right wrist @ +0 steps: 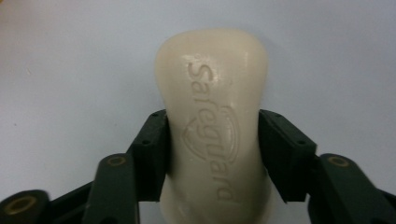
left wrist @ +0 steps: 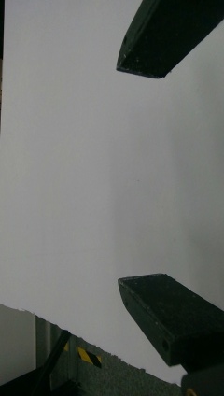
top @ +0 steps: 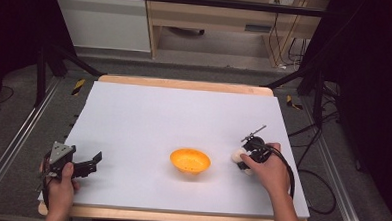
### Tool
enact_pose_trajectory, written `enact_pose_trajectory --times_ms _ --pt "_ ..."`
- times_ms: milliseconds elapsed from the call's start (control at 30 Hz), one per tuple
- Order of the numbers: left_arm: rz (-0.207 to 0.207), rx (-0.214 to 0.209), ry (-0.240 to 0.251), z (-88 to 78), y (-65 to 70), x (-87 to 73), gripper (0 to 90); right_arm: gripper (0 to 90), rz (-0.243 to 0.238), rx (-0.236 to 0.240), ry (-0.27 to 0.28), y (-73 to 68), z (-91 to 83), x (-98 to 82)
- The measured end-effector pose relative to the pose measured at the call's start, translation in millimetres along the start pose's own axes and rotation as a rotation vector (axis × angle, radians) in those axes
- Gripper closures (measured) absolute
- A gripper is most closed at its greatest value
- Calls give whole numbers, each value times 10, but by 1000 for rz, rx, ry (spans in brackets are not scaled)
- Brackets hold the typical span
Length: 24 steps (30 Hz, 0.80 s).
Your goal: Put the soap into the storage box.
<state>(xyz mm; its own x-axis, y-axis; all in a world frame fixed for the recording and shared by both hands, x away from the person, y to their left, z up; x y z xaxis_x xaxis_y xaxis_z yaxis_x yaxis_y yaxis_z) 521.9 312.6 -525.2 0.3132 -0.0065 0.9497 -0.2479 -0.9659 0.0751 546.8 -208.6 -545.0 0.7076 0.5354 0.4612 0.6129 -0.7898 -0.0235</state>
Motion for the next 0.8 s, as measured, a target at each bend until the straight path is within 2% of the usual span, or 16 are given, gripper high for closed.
enact_pose_trajectory --times_ms 100,200,267,433,500,533,800 --pt "1 1 -2 1 0 -2 0 473 10 6 -2 -3 0 -7" --pt "3 1 -3 0 -1 -3 0 475 -2 -13 -7 -15 6 -10" --pt "3 2 -2 -1 -1 -3 0 475 -9 -15 4 -2 9 -12" --pt "0 2 -2 1 -2 -2 0 476 -16 -24 -7 -4 15 -8" --pt "1 1 -3 3 -3 -3 0 477 -10 -10 1 -10 10 -11" --pt "2 1 -4 3 -2 -4 0 480 -28 -6 16 1 10 -15" --pt "5 4 -1 0 1 -1 0 493 -52 0 29 -1 -3 -1"
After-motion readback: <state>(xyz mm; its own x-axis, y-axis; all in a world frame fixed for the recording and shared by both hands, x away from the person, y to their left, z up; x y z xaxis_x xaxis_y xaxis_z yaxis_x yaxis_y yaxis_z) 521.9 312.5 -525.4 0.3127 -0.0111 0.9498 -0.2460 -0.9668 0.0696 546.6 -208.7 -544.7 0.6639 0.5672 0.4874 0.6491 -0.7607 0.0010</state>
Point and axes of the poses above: each handheld gripper's, and its own axes: z roughly forward along the jaws, x roughly out of its top, y roughly to its right, the point moved 10 cm from there along z, roughly forward along the jaws, and after that the axes turned 8 degrees about y, right-handed, at the moved point
